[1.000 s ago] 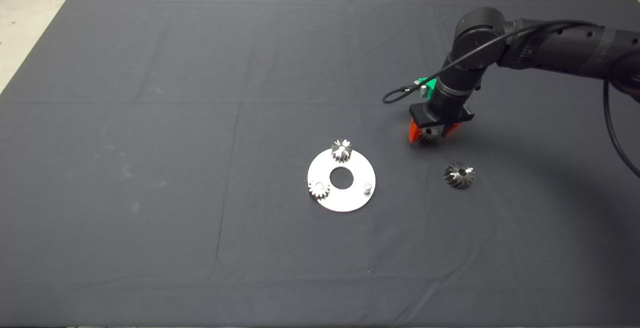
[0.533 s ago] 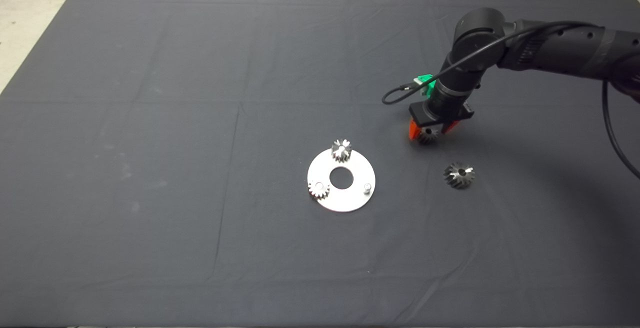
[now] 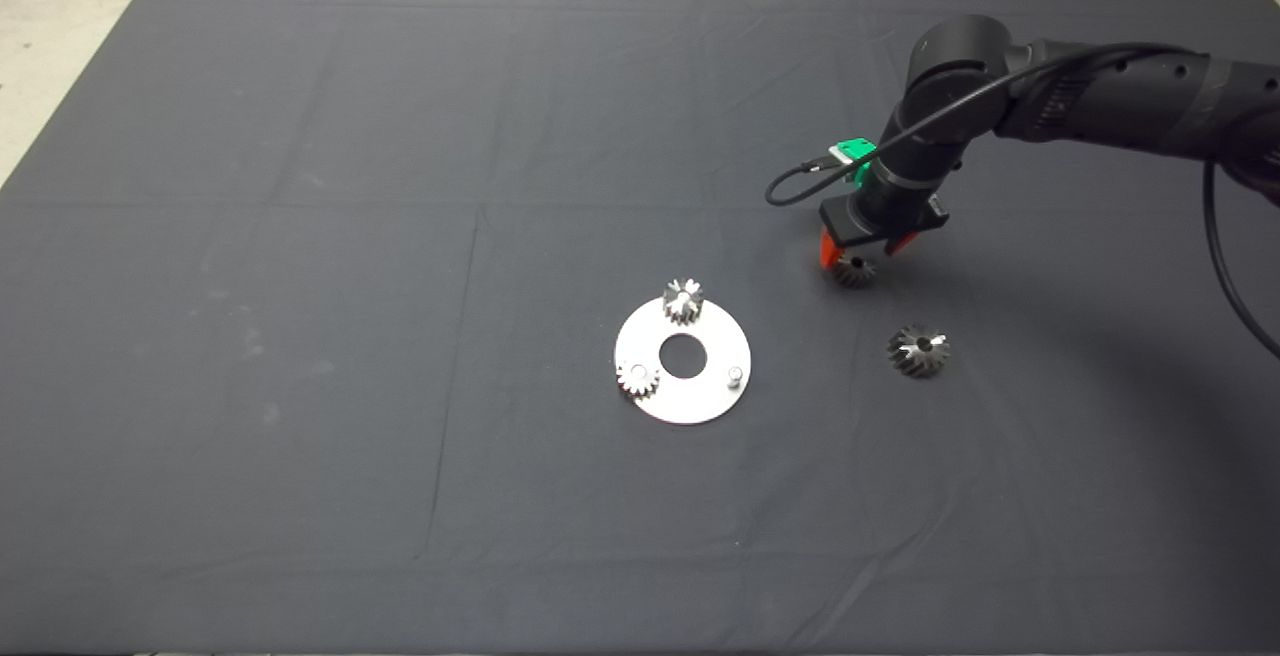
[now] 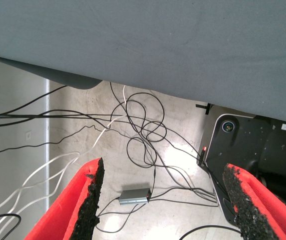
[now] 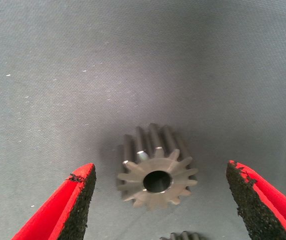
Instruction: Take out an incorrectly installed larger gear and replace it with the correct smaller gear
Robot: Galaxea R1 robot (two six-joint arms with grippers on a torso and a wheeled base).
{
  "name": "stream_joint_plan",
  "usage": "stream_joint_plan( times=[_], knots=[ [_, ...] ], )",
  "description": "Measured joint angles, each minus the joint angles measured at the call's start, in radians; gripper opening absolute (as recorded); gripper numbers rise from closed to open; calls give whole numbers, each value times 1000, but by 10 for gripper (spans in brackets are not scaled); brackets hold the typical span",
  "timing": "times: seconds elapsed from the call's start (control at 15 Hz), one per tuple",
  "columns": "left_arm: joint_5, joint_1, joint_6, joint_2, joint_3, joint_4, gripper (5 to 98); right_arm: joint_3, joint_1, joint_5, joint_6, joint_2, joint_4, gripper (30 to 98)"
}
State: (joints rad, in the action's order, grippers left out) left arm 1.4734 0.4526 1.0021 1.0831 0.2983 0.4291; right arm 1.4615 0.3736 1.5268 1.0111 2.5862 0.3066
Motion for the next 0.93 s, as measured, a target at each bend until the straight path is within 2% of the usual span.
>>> stream_joint_plan(
  times=[0.73, 0.93],
  knots=[
    [0, 0, 0, 0, 0, 0, 597, -5, -22, 0, 0, -17, 11, 684],
    [0, 0, 0, 0, 0, 0, 597, -6, -22, 0, 0, -15, 11, 662]
  ],
)
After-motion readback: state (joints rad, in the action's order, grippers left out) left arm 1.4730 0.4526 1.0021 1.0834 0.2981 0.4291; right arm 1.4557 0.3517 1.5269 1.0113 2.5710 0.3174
